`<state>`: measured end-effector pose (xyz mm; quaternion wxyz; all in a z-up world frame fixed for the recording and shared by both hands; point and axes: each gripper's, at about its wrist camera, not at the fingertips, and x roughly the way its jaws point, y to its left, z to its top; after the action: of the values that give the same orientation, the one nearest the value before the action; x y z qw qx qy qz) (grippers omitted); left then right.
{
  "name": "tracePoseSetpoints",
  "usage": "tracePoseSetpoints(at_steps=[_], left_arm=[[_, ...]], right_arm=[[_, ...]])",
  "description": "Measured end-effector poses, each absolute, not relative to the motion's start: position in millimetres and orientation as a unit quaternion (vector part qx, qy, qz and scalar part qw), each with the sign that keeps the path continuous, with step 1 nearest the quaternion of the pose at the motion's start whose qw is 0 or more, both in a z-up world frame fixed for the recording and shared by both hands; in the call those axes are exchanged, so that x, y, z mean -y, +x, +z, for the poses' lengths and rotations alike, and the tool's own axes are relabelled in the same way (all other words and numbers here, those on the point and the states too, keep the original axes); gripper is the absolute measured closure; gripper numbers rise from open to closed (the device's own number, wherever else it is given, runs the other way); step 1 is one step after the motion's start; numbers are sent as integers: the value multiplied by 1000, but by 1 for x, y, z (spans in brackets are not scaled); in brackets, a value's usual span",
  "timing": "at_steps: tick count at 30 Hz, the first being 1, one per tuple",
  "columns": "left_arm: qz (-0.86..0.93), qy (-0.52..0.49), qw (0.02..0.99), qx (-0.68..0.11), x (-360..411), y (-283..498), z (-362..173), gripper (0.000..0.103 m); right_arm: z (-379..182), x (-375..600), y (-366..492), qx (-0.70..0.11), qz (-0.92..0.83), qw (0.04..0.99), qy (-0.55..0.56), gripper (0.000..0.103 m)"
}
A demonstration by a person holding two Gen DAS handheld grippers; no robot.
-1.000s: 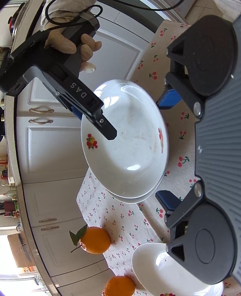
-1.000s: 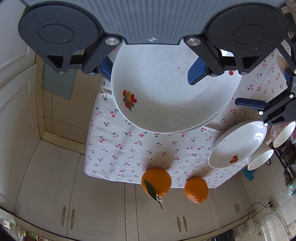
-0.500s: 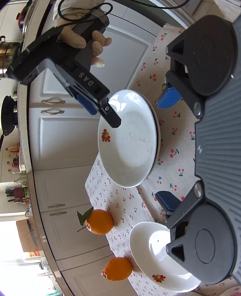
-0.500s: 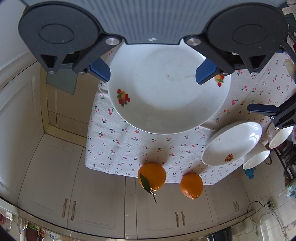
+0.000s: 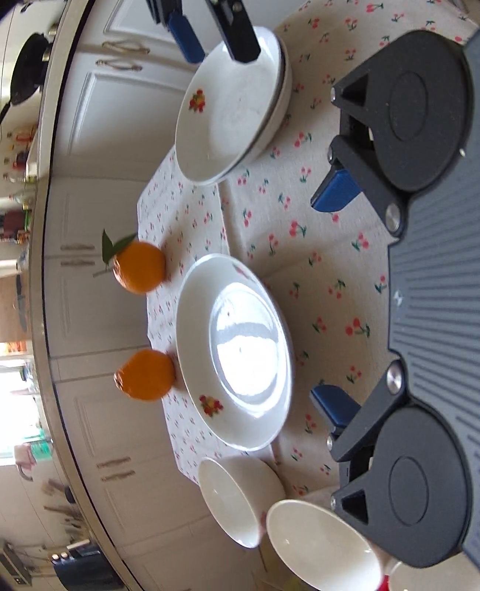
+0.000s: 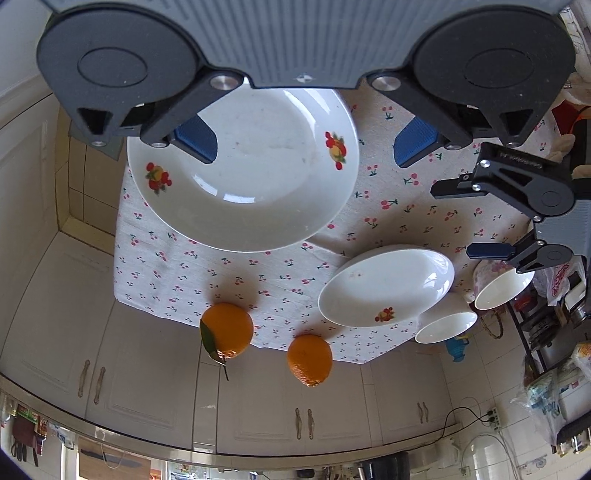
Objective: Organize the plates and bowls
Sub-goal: 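Open the right tool and pull it away from the stacked plates, then move the right tool to the flower-decal white plate and grip its rim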
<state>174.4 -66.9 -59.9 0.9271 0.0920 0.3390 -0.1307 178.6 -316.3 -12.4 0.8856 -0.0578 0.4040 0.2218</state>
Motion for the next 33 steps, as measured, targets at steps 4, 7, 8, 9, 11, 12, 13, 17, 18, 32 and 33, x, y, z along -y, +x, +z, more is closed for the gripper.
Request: tracePoseSetpoints(at_steps=[4, 7, 8, 9, 11, 12, 13, 17, 18, 32, 33], left_arm=[[-106, 85, 925, -355, 56, 183, -71, 3], [-102, 87, 925, -356, 54, 187, -79, 3], [-104, 82, 925, -355, 54, 188, -79, 2], [-104, 80, 926, -355, 53, 190, -80, 2], [-105, 76, 926, -354, 54, 193, -81, 0], [-108, 72, 926, -354, 53, 194, -82, 0], [-111, 66, 925, -357, 52, 196, -83, 0], [-111, 52, 927, -356, 50, 201, -86, 0], [-111, 52, 927, -354, 50, 202, -87, 0], [-96, 46, 929, -353, 51, 219, -87, 0], [-97, 46, 929, -355, 50, 220, -87, 0]], right_arm=[[-10, 307, 182, -401, 238, 883, -59, 0], [-10, 299, 186, -402, 247, 879, -65, 0], [-10, 296, 188, -403, 250, 878, -66, 0], [-10, 294, 190, -403, 253, 877, -67, 0], [-10, 289, 195, -404, 262, 874, -70, 0], [-10, 286, 199, -404, 267, 872, -72, 0], [-10, 282, 203, -404, 273, 870, -74, 0], [-11, 269, 222, -406, 293, 862, -80, 0], [-11, 266, 229, -407, 298, 860, -82, 0], [-30, 216, 328, -438, 355, 816, -126, 0], [-32, 211, 335, -440, 359, 813, -130, 0]])
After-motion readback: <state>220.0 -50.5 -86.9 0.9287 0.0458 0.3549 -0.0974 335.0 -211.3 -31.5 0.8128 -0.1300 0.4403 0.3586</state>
